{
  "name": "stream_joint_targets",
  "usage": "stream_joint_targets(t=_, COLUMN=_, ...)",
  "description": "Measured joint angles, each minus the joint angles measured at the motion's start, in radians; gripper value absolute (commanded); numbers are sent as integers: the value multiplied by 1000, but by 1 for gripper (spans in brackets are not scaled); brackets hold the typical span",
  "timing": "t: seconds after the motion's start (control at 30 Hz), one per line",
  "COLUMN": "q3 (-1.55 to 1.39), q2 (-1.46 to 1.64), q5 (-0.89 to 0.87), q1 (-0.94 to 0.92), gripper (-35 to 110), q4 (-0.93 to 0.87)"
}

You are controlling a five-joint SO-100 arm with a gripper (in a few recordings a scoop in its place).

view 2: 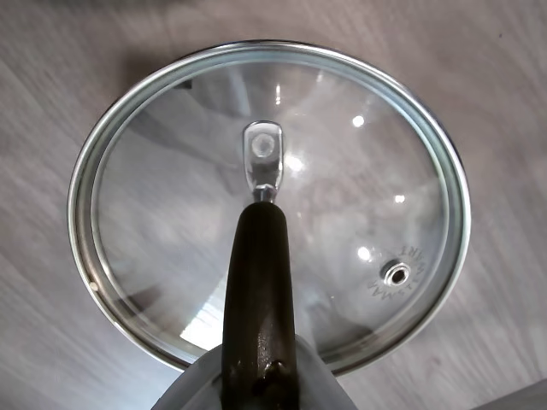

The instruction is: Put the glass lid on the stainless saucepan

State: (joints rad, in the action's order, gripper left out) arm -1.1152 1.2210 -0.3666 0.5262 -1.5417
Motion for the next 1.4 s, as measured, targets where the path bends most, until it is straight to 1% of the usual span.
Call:
stream_joint_targets(t=0.13, q3=117, q2=0, q5=2, q1=35, gripper=0, q4=-91)
stream_joint_targets(t=0.23, q3=261, q2=-2, q5=2, q1=54, gripper=0, q4=-166)
stream_joint_targets(t=0.4, q3=380, q2=110, q5=31, q1=32, gripper=0, q4=-196)
stream_joint_targets(t=0.5, q3=391, q2=202, q5=63, q1=-37, gripper=0, q4=-198)
stream_joint_targets(t=0.67, q3=391, q2=302, q5=132, q1=-224, gripper=0, q4=-202)
stream_joint_targets(t=0.83, q3=391, q2=337, q5=204, q1=-428, gripper=0, q4=-207)
stream_joint_targets(t=1.03, q3=391, q2=339, q5=259, q1=-592, gripper=0, q4=-193)
stream_joint_targets(t=1.3, q3=391, q2=190, q5=272, q1=-698, gripper=0, q4=-110)
stream_joint_targets(t=1.4, q3=391, q2=152, q5=272, q1=-704, gripper=0, q4=-101)
